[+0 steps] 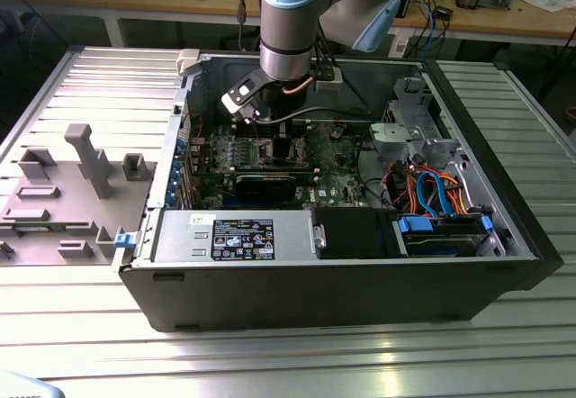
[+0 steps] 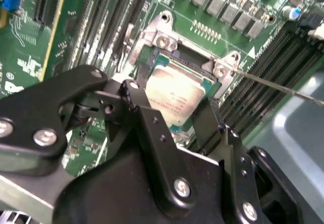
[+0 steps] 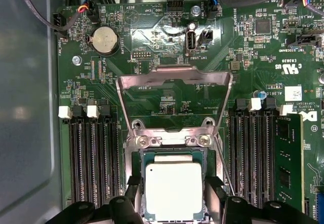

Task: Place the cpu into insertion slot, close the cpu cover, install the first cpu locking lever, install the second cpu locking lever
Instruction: 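Place the cpu into insertion slot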

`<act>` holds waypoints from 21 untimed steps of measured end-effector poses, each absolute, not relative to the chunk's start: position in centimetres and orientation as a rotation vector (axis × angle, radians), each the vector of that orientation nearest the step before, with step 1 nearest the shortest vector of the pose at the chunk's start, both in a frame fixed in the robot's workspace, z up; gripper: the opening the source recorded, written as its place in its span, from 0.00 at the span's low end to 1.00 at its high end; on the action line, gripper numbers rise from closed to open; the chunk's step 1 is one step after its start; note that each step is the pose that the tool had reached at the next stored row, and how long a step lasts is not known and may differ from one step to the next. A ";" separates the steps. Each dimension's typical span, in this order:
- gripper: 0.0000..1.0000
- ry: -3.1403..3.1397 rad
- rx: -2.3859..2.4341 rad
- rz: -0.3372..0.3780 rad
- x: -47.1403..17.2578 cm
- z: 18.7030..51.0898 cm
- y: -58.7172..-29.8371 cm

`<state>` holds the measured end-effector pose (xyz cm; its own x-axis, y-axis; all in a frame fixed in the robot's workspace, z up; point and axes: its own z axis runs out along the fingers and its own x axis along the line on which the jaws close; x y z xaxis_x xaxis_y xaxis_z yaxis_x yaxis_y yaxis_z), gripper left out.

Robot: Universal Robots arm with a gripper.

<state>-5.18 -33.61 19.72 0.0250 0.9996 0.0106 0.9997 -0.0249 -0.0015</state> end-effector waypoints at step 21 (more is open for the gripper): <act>0.62 -2.188 -2.243 -0.010 -5.2 20.4 -34.1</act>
<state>-5.19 -34.11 20.39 0.0250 0.9996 0.0101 0.9997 -0.0249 -0.0017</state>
